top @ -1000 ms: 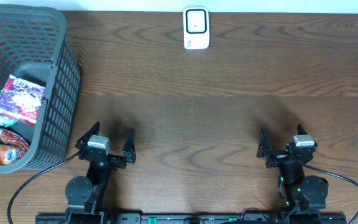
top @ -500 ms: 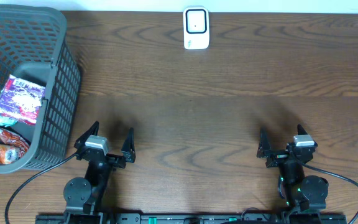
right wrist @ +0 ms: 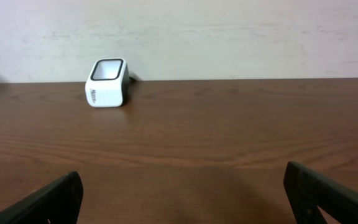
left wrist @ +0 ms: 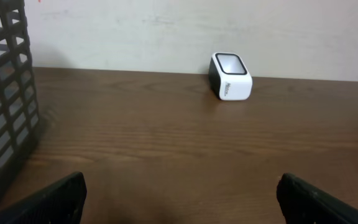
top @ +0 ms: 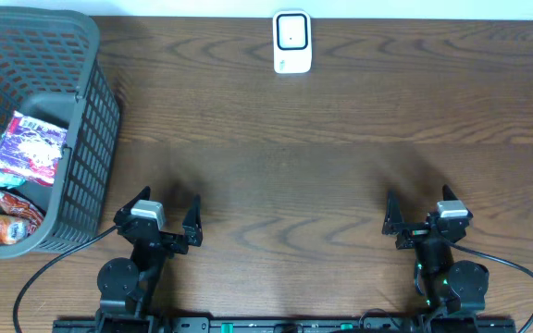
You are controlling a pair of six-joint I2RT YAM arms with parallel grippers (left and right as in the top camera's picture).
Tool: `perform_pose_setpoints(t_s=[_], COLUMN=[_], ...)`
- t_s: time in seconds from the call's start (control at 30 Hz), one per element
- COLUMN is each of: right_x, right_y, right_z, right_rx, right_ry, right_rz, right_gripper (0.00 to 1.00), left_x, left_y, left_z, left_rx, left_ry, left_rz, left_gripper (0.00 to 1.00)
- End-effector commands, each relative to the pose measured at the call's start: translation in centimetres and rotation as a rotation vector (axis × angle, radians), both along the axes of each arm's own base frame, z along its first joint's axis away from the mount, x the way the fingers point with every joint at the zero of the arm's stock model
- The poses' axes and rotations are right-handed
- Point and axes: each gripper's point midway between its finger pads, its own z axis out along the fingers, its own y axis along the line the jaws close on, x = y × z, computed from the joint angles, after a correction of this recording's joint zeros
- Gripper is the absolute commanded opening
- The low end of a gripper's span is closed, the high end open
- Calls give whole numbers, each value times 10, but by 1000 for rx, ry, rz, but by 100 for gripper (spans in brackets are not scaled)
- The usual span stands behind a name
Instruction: Scan the item barcode
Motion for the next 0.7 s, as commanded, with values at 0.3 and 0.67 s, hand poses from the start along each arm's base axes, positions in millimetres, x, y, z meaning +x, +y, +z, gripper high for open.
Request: perform_pose_setpoints(t_s=[0.3, 0.67], right_x=[0, 0], right_y=[-3, -3], right_z=[-3, -3], right_rx=[-15, -15], right_ry=[5, 5], right_rz=[-14, -14], right_gripper=[99, 99], left_x=[-3, -2], left_y=[13, 13], left_z=[-20, -28], left_rx=[15, 18], left_ry=[92, 127], left_rz=[73, 72], left_gripper=[98, 98])
